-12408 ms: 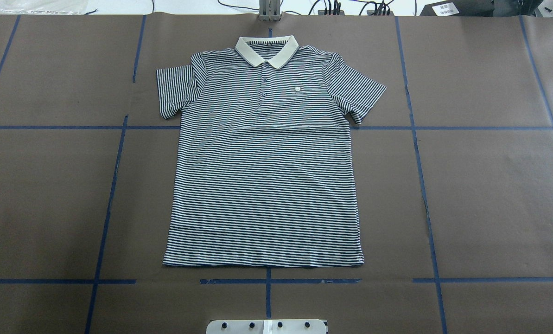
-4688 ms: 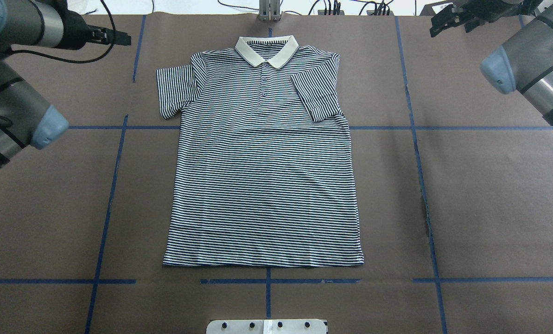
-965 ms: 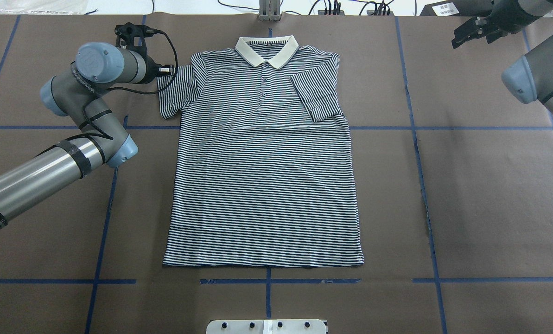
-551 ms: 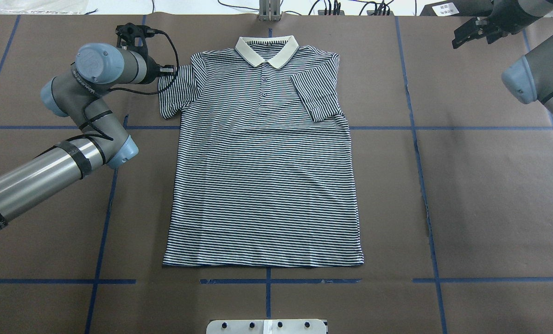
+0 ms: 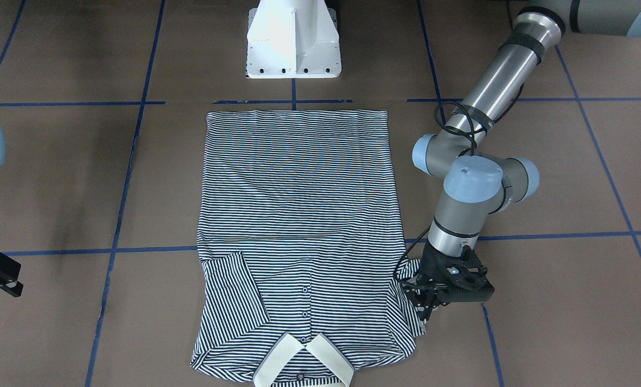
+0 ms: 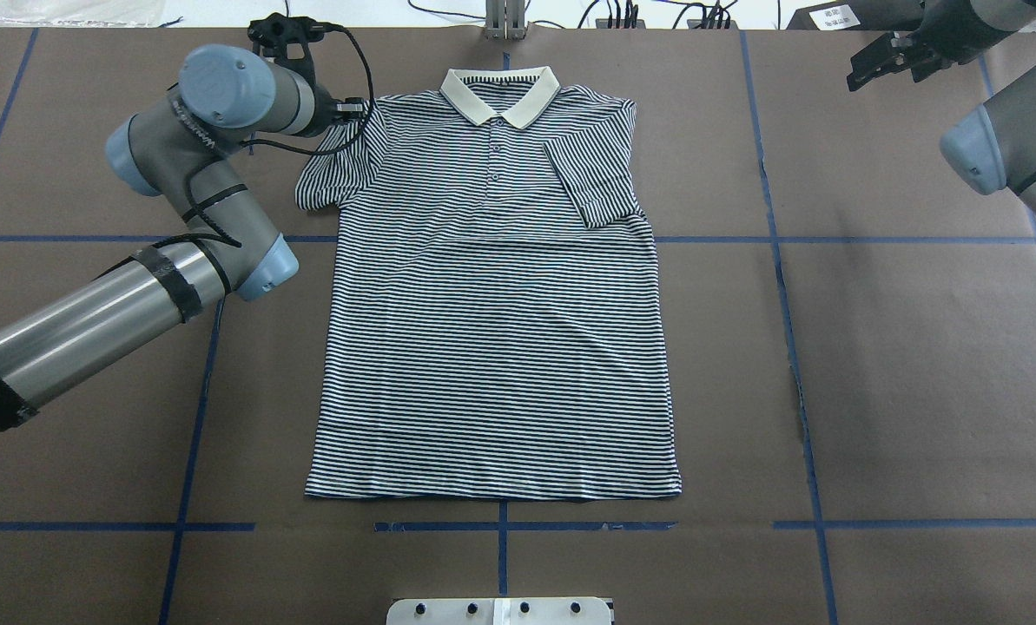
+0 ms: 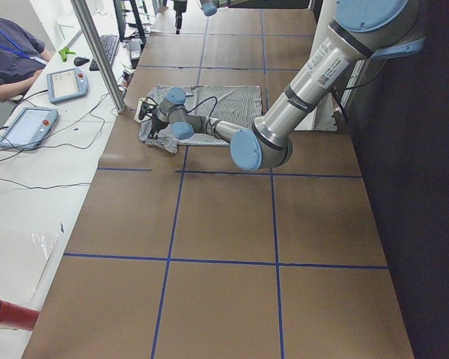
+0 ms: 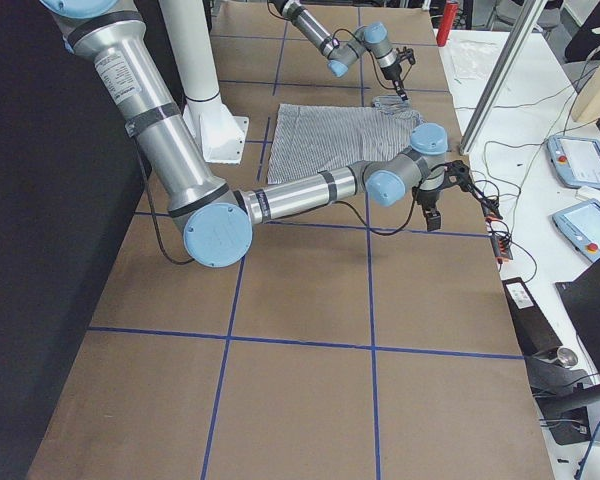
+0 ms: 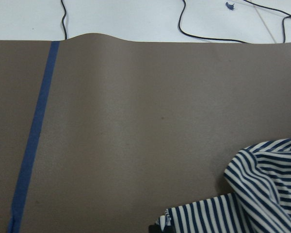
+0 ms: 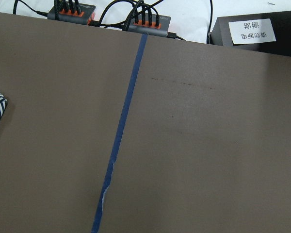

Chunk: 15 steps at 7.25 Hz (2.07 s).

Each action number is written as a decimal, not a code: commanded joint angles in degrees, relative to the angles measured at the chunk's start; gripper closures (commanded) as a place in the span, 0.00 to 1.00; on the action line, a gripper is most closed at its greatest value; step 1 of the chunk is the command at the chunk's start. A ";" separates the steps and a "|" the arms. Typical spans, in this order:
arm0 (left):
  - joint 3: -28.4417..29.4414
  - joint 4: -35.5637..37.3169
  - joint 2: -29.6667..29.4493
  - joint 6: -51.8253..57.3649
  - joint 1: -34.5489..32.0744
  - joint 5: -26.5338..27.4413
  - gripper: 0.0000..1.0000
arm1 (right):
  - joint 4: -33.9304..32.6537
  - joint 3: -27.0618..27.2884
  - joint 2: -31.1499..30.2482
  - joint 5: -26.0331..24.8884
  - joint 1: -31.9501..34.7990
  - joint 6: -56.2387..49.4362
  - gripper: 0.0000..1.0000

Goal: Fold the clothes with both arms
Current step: 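Fold the sleeve inward over the shirt body with the left gripper, then move both grippers to the hem corners nearest the robot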

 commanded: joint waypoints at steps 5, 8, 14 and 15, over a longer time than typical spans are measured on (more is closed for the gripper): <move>7.69 11.95 -12.40 -8.82 5.58 3.64 1.00 | -0.03 0.00 0.00 -0.16 -0.18 0.26 0.00; -5.26 14.56 -7.23 6.64 5.06 -0.45 0.00 | -0.03 2.62 0.26 0.02 -1.05 7.06 0.00; -43.94 16.35 18.34 6.40 11.70 -5.41 0.00 | -0.91 36.87 -14.64 -14.72 -27.02 48.56 0.00; -48.08 16.35 23.15 2.91 14.52 -4.54 0.00 | -1.69 42.05 -18.24 -20.92 -34.03 52.87 0.01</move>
